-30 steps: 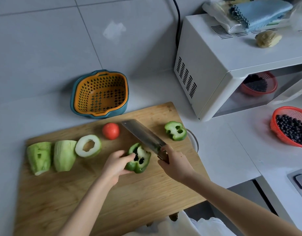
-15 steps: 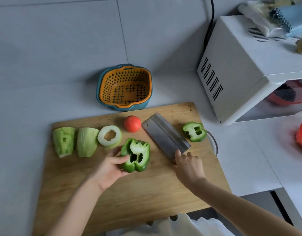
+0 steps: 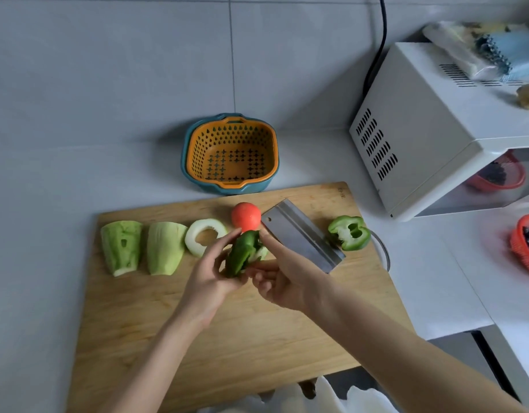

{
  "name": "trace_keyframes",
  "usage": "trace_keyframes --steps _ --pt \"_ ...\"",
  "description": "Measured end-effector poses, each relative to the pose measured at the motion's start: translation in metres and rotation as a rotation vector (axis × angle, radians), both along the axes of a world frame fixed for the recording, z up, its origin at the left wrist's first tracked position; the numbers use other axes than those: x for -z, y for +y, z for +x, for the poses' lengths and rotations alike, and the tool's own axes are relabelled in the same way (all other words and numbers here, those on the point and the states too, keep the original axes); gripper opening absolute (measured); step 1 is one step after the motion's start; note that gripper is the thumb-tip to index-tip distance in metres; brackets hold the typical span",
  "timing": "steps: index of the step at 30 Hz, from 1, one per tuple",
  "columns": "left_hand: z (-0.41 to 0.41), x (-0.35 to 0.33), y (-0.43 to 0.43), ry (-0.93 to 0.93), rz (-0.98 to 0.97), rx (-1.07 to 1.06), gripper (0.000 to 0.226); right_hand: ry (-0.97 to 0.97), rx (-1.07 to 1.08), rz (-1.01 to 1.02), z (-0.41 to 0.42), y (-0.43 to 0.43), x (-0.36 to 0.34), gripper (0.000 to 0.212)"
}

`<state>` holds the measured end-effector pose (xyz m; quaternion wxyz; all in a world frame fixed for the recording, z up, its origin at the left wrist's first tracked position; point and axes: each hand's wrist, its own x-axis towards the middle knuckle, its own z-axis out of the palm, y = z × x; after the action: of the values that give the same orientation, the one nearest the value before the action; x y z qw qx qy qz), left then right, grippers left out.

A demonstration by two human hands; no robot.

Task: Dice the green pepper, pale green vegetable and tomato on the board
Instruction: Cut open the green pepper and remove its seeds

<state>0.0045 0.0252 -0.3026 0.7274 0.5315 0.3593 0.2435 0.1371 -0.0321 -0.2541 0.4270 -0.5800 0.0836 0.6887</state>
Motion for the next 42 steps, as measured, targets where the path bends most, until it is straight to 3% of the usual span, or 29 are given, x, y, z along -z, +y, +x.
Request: trace_keyframes --steps 4,8,14,20,27,31,36,39,42 --pt "-0.019 -0.001 -0.005 0.019 0.158 0.005 0.076 0.023 0.051 0.038 -0.017 0.005 -0.001 0.054" --pt "-0.047 -0.008 -0.018 0.033 0.135 -0.025 0.077 0.031 0.024 0.126 -0.041 -0.002 -0.002 0.04" --pt "-0.088 -0.026 -0.057 0.051 0.012 -0.04 0.084 0.002 -0.241 0.243 -0.076 -0.025 0.001 0.034" --pt "-0.125 -0.029 -0.091 0.297 -0.019 -0.133 0.092 -0.034 -0.443 0.275 -0.117 -0.053 0.017 0.034" --pt "-0.172 -0.02 -0.108 0.264 -0.056 -0.187 0.037 -0.047 -0.512 0.324 -0.164 -0.064 0.032 0.03" --pt "-0.212 -0.005 -0.096 0.253 -0.093 -0.179 0.05 -0.023 -0.482 0.315 -0.199 -0.056 0.04 0.025" --pt "-0.268 0.003 -0.08 0.264 -0.109 -0.12 0.022 0.021 -0.434 0.309 -0.258 -0.047 0.048 0.02" --pt "-0.295 0.012 -0.07 0.302 -0.098 -0.084 0.029 0.018 -0.39 0.309 -0.287 -0.044 0.054 0.017" --pt "-0.31 0.019 -0.061 0.335 -0.065 -0.014 0.019 -0.041 -0.329 0.263 -0.309 -0.041 0.059 0.018"
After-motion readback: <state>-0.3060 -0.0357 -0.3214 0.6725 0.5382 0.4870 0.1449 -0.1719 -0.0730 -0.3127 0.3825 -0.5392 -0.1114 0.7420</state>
